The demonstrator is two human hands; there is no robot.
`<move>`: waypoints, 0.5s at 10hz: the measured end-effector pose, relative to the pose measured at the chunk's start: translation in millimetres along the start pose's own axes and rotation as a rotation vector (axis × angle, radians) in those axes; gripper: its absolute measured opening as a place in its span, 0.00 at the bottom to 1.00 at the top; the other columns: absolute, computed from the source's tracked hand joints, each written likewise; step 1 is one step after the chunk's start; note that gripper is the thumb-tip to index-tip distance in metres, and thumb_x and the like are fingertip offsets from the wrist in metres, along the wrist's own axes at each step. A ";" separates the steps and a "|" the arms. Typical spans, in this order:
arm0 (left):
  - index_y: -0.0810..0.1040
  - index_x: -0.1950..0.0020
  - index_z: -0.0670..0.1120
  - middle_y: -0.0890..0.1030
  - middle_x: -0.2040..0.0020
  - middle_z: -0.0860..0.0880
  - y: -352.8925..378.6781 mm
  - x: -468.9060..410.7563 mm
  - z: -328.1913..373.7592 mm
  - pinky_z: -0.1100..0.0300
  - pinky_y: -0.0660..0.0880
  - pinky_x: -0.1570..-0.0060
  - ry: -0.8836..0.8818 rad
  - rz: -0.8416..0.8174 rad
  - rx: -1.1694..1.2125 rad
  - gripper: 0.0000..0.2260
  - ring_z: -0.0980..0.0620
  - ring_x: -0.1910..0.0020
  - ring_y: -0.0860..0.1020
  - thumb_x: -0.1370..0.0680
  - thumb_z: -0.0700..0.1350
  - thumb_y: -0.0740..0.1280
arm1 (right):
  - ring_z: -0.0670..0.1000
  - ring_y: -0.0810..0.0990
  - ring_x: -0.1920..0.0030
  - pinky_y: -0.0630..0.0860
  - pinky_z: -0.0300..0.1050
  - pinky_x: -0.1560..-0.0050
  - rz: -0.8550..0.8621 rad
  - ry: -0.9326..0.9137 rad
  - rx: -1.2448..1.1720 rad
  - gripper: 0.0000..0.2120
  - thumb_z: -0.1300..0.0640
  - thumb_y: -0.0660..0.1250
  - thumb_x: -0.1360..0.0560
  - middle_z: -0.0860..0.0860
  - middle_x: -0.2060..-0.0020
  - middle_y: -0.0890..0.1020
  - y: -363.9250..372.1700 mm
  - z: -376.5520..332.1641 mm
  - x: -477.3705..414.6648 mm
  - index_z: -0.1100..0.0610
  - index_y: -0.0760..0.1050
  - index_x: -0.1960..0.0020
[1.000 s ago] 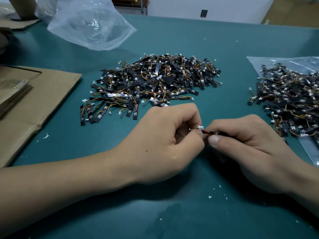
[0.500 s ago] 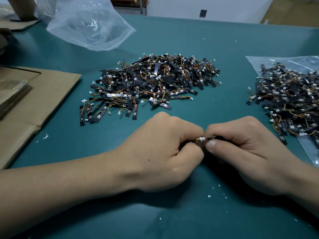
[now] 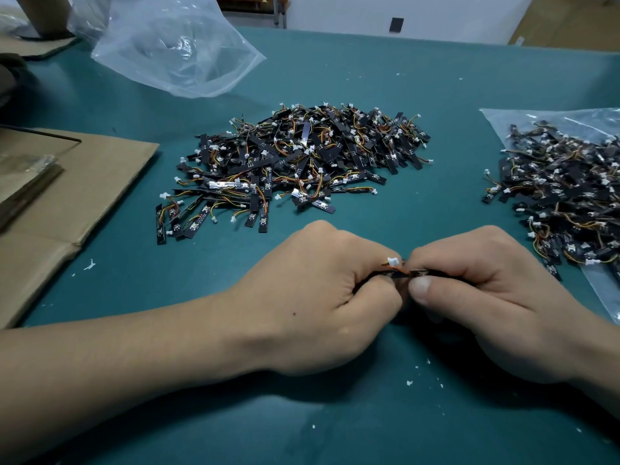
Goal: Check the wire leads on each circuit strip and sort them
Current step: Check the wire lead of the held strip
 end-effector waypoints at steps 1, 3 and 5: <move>0.64 0.68 0.51 0.64 0.74 0.52 -0.2 -0.2 0.9 0.54 0.66 0.71 0.018 0.018 -0.025 0.14 0.49 0.74 0.65 0.24 0.43 0.61 | 0.50 0.67 0.72 0.65 0.42 0.70 0.006 0.008 -0.008 0.15 0.53 0.62 0.22 0.47 0.74 0.67 0.3 -0.5 0.9 0.46 0.68 0.67; 0.65 0.67 0.42 0.65 0.73 0.46 -1.5 0.2 -1.5 0.49 0.65 0.71 -0.016 0.026 0.134 0.12 0.48 0.72 0.65 0.24 0.39 0.60 | 0.52 0.72 0.69 0.71 0.54 0.65 0.033 -0.005 0.138 0.16 0.51 0.61 0.22 0.49 0.71 0.72 -1.0 4.1 3.9 0.57 0.75 0.65; 0.67 0.68 0.40 0.65 0.72 0.44 -2.7 -0.7 -3.6 0.47 0.65 0.69 -0.045 0.067 0.131 0.12 0.48 0.72 0.65 0.24 0.38 0.61 | 0.46 0.79 0.36 0.69 0.59 0.32 0.119 -0.022 0.245 0.14 0.48 0.61 0.22 0.40 0.44 0.83 -2.4 -1.6 2.5 0.52 0.84 0.51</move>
Point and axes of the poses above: each hand's wrist, its own x-axis away from the middle knuckle, its own y-axis out of the palm, z = x × y, the point moved 4 cm from there along -x, towards the middle knuckle
